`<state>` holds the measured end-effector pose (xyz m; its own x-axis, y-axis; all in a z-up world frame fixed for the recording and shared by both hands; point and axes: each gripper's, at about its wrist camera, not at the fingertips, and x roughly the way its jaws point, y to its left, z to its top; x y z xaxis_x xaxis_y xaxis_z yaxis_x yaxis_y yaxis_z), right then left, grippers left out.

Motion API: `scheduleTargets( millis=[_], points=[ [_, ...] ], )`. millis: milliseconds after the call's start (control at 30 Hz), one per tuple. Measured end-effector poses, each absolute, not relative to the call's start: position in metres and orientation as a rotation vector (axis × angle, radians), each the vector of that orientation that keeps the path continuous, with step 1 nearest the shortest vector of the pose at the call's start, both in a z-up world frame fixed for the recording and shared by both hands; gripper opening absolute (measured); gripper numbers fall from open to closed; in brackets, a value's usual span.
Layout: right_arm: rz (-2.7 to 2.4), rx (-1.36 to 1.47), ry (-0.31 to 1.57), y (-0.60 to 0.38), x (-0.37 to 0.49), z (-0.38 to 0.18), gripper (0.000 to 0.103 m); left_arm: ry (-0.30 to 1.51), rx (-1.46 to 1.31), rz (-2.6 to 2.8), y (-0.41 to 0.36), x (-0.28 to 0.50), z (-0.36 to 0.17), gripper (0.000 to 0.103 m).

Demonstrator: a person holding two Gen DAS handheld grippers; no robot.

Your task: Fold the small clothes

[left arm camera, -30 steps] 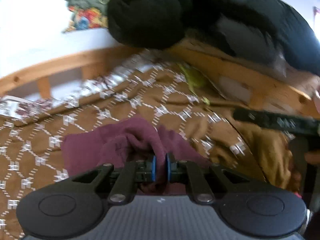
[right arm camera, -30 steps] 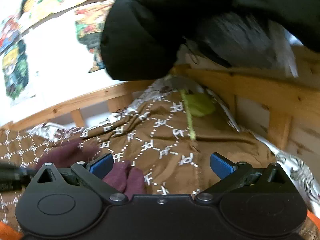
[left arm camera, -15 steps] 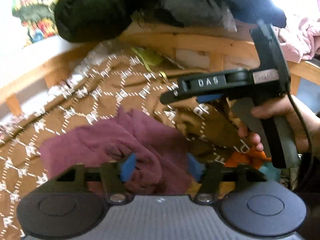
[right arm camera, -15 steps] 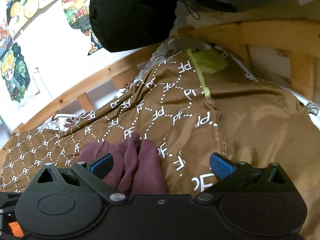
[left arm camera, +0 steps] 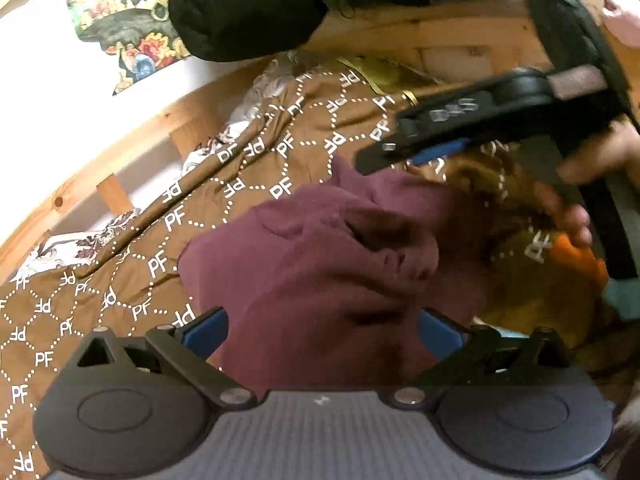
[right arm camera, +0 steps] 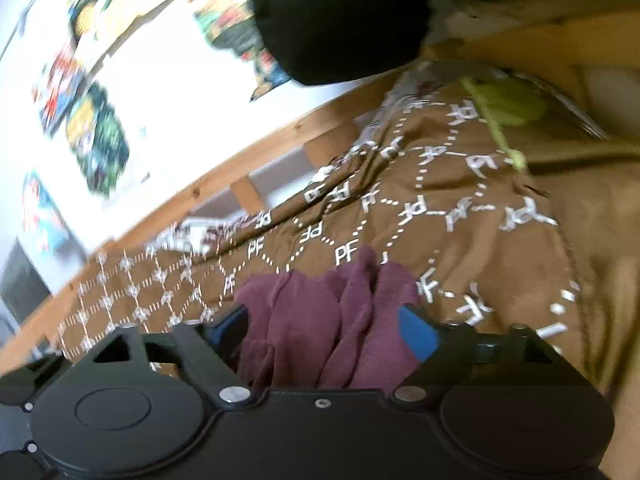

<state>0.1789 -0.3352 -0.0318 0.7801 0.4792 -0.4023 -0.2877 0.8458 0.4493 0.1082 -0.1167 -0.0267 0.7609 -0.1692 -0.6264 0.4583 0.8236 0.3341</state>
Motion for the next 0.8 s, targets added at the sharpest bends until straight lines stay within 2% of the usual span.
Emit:
scheduleTargets(
  millis=[133, 167, 233, 300, 333, 400, 467, 533, 800],
  points=[
    [0.460, 0.298, 0.538, -0.312, 0.194, -0.037, 0.051, 0.644, 0.532, -0.370, -0.118, 0.109, -0.035, 0.095],
    [0.468, 0.284, 0.544, -0.308, 0.198, -0.040, 0.046, 0.650, 0.535, -0.368, -0.118, 0.110, -0.038, 0.090],
    [0.465, 0.257, 0.563, -0.300, 0.205, -0.045, 0.043, 0.665, 0.534, -0.359, -0.118, 0.113, -0.042, 0.078],
    [0.455, 0.252, 0.592, -0.296, 0.212, -0.051, 0.040, 0.674, 0.532, -0.350, -0.118, 0.116, -0.044, 0.057],
    [0.452, 0.257, 0.603, -0.295, 0.214, -0.053, 0.037, 0.674, 0.528, -0.351, -0.117, 0.116, -0.044, 0.053],
    [0.452, 0.275, 0.626, -0.295, 0.217, -0.058, 0.028, 0.667, 0.511, -0.350, -0.115, 0.117, -0.043, 0.028],
    [0.456, 0.285, 0.632, -0.295, 0.218, -0.060, 0.015, 0.664, 0.487, -0.351, -0.113, 0.118, -0.041, 0.019],
    [0.452, 0.278, 0.620, -0.296, 0.216, -0.060, 0.008, 0.657, 0.464, -0.355, -0.112, 0.118, -0.038, 0.016],
    [0.420, 0.228, 0.423, -0.308, 0.196, -0.022, 0.006, 0.578, 0.458, -0.430, -0.127, 0.108, -0.020, 0.014]
  ],
)
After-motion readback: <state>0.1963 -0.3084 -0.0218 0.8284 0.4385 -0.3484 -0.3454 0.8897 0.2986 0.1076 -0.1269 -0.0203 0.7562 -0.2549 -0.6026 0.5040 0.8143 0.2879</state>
